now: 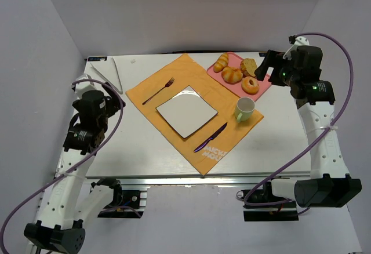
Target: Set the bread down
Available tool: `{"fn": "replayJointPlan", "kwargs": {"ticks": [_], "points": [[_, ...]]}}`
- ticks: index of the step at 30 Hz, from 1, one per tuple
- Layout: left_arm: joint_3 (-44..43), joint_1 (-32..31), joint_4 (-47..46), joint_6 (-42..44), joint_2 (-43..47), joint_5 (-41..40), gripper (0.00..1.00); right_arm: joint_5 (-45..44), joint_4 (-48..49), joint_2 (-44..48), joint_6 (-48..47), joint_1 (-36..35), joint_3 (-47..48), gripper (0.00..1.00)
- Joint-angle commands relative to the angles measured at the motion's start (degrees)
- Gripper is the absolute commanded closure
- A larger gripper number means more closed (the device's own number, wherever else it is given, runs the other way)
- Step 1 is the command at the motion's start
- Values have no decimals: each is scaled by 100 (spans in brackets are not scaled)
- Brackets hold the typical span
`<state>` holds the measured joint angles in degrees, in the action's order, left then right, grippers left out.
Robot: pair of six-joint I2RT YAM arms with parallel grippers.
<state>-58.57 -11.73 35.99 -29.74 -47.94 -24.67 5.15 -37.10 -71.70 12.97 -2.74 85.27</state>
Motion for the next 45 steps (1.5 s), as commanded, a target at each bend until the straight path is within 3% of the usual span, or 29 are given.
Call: {"fn": "replayJointPlan", "kwargs": {"ticks": [1,6,8,11,12,13,16,19,22,24,28,33,40,45], "points": [[205,12,400,-147,-293,-248,2,197,405,165,-6,2,-11,11],[-372,12,-232,503,-996,-1074,2,751,757,131,99,2,-186,11],[-882,-22,-346,844,-2048,-1225,2,768,661,-18,153,-7,-56,11],[-2269,-67,-112,637,-3235,-1111,2,637,564,-265,170,-33,165,11],[-2761,-58,65,497,-4161,-1093,2,576,581,-309,179,-42,191,11],[-3775,-40,214,495,-4632,-1067,2,488,599,-318,232,-51,243,11],[-5649,161,689,408,-6241,-585,2,339,652,-397,250,-60,288,11],[-7004,504,926,302,-7411,285,2,224,564,-564,293,-77,332,11],[-7800,995,1507,179,-8272,794,5,276,607,-687,302,-121,227,11],[-7592,1477,1342,-84,-8336,1138,4,250,651,-722,276,-191,113,11],[-6756,1761,691,-173,-8055,1430,2,171,766,-705,250,-297,-63,11],[-7090,1788,1077,249,-8327,1122,2,118,836,-731,285,-437,-231,11],[-6721,1805,638,468,-8416,1332,2,-14,775,-924,153,-534,-99,11],[-6993,1805,795,662,-8713,1263,2,-49,775,-1100,127,-569,-20,11]]}}
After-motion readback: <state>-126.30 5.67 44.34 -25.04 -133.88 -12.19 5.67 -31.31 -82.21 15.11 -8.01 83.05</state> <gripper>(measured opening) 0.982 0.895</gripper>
